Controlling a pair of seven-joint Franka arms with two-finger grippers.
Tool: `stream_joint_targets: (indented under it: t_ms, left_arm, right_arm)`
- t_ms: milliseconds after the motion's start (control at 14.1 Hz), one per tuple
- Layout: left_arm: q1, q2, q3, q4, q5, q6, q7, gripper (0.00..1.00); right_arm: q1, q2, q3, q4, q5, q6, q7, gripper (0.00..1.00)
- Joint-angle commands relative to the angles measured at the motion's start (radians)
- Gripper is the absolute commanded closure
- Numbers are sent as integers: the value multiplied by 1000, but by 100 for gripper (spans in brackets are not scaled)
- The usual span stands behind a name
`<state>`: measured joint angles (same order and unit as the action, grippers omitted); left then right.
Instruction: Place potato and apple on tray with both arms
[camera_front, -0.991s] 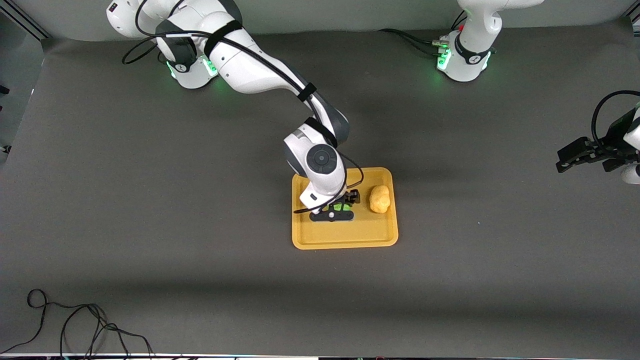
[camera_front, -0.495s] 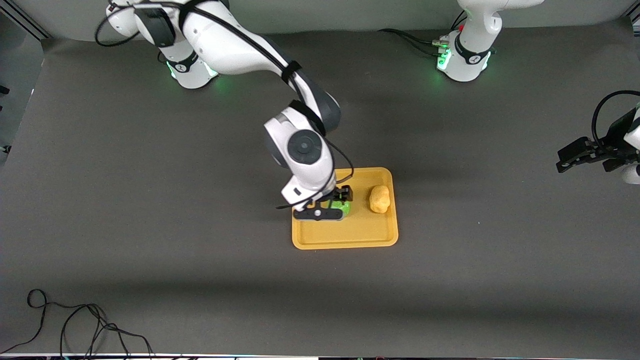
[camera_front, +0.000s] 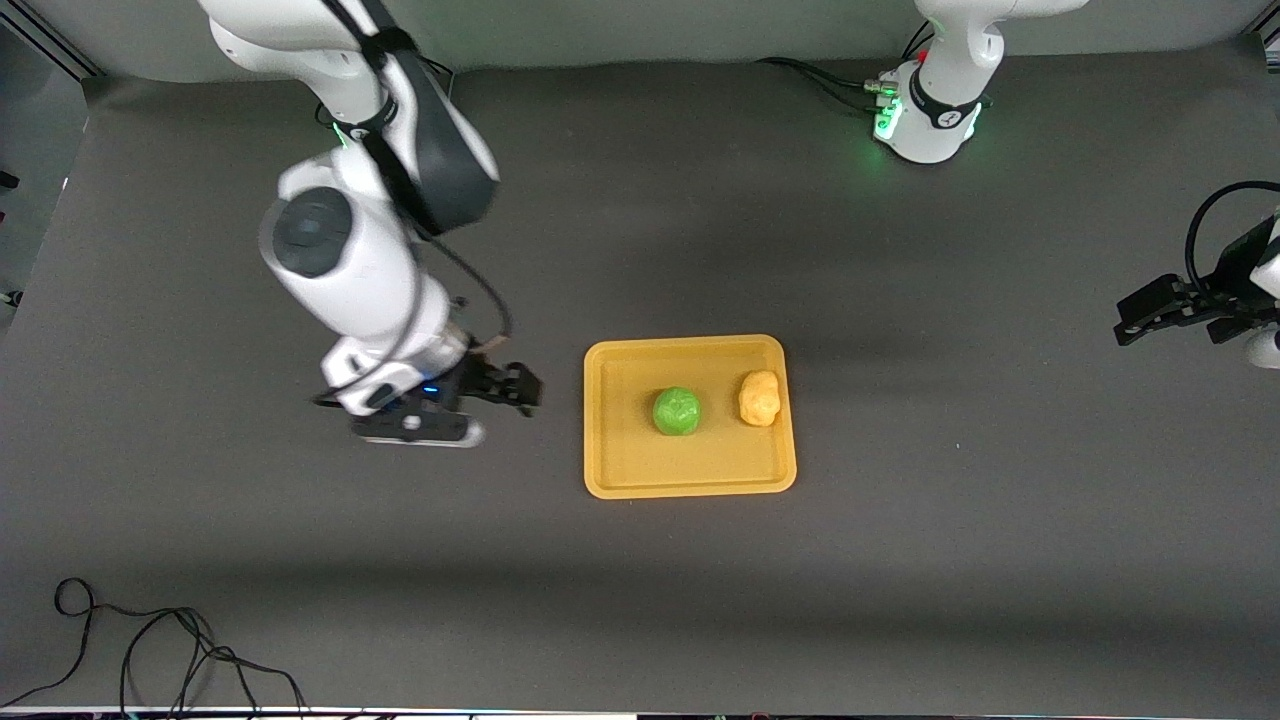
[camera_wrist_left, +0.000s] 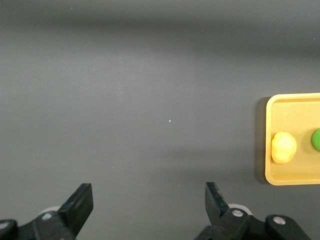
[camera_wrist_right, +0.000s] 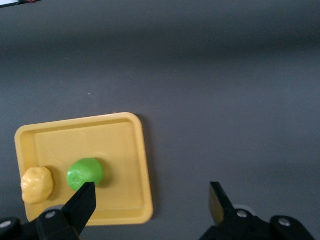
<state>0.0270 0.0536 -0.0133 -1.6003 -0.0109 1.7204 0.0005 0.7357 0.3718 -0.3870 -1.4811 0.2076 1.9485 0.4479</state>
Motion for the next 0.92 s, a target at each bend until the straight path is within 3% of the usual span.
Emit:
stream_joint_targets:
  t_ms: [0,212,425,566,849]
  left_arm:
    - [-1,-8,1,3,0,-16,4,0]
    - [-1,-9,1,3,2,-18,-2,0]
    - [-1,-6,1,3,3,-18,-4,0]
    - [-1,-8,1,3,3,-22,-7,0]
    - [1,-5,1,2,0,-38,-5,0]
  right_arm:
    - [19,-89,-81,-54,-5,-83,-31,0]
    - [19,-158,-160,-38,-25,-182,-86,0]
    - [8,-165,-224,89,-80,-405,-136,0]
    - [-98,-213,-173,94,-114,-439,-181,0]
    - [-414,-309,64,71,-119,-489,-227,0]
